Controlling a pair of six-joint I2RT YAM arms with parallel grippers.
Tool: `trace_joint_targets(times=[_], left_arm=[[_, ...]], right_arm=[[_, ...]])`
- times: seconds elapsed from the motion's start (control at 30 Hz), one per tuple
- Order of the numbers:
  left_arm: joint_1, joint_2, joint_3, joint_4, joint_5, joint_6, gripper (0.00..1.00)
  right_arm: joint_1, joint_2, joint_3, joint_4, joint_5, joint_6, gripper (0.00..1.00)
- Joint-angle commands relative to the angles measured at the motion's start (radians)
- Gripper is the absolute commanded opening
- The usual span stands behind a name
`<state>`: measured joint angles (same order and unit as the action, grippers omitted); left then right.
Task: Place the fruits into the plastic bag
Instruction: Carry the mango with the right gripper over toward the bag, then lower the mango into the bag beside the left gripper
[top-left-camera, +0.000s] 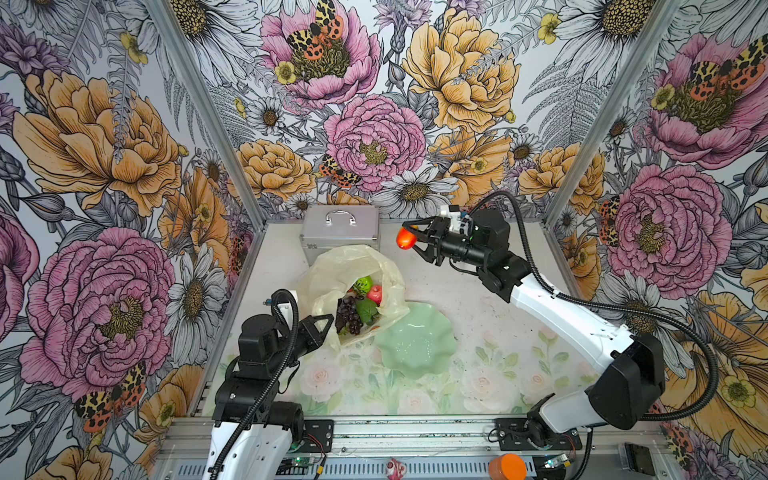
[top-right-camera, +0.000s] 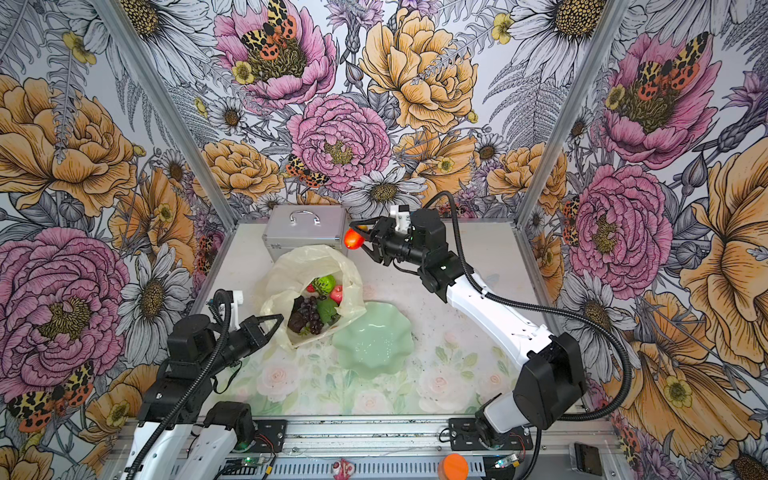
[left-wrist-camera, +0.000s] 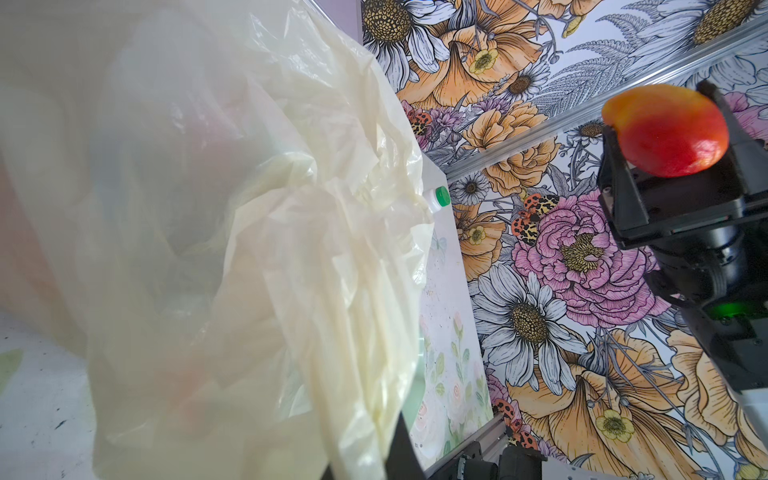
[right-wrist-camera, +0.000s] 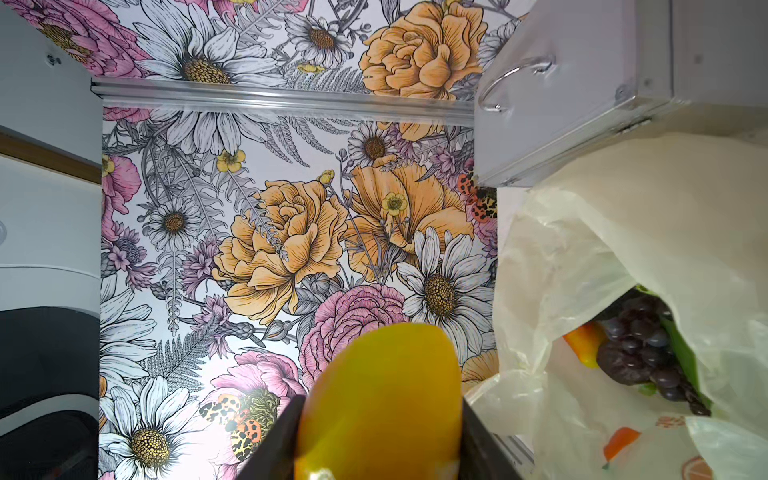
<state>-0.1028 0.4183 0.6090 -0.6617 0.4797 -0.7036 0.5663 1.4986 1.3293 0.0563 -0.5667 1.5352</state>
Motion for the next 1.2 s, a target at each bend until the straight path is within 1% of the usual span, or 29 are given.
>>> trace_joint_targets(times=[0.0, 0.2, 0.47, 0.87, 0.97, 1.17], left_arm=[[-0.006, -0.016, -0.009, 0.014, -0.012, 0.007, 0.0], [-0.006, -0.019, -0.009, 0.014, -0.012, 0.006, 0.0], [-0.001, -0.021, -0.009, 0.013, -0.013, 0.007, 0.0], [0.004, -0.018, -0.009, 0.013, -0.013, 0.006, 0.0], [0.005, -0.016, -0.009, 0.013, -0.013, 0.006, 0.0], [0.005, -0.012, -0.009, 0.013, -0.013, 0.007, 0.0]], right_arm=[[0.035, 0.043, 0.047, 0.018, -0.036, 0.024, 0.31], [0.098, 0.128, 0.083, 0.011, -0.058, 0.034, 0.31], [0.163, 0.214, 0.089, 0.023, -0.064, 0.034, 0.31], [0.221, 0.319, 0.05, 0.064, -0.092, 0.037, 0.3], [0.25, 0.33, 0.025, 0.074, -0.099, 0.038, 0.3], [0.265, 0.353, -0.021, 0.097, -0.11, 0.037, 0.3]])
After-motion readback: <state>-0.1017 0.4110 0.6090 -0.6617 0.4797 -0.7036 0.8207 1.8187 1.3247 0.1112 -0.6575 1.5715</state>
